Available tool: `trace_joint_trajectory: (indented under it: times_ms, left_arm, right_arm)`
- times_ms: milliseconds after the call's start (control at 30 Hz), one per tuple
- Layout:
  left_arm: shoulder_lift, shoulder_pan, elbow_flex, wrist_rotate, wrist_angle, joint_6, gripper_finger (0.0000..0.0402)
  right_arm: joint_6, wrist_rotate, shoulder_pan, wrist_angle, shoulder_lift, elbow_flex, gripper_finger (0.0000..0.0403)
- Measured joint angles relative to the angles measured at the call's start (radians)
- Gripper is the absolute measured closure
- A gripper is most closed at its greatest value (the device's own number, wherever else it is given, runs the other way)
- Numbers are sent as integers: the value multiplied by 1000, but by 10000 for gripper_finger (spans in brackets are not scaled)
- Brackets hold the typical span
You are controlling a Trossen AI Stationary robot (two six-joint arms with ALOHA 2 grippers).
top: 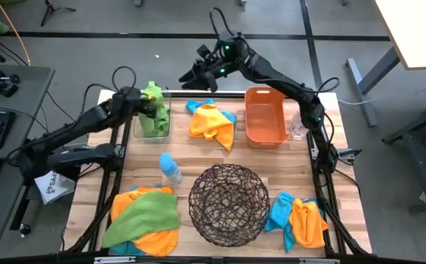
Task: Sort microfiber towel by color & place in baskets
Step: Put the right green microfiber cloth into the transparent bin
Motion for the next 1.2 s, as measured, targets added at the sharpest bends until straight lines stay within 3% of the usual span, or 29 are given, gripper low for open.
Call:
trace_joint_trajectory:
  times_ms: [133, 333, 433, 500, 833, 1200]
  left_arm:
    - [144, 73, 0, 58, 3, 56, 401]
    - [318, 136, 0, 171, 7, 205, 401]
    - [390, 151, 1, 290, -1, 319, 401]
    - [442, 150, 1, 318, -19, 392, 401]
    - [591, 129, 86, 213, -127, 638, 391]
    - [590, 127, 228, 192, -295, 653, 263]
  right_arm:
    - [-10, -2, -1, -39, -22, -4, 126]
    - [-116, 10, 0, -160, -158, 2, 126]
    - [-184, 72, 11, -292, -205, -3, 126]
    - [-214, 122, 23, -367, -244, -5, 126]
    - [-243, 329, 117, -502, -374, -4, 126]
    - [-189, 368, 187, -508, -382, -3, 126]
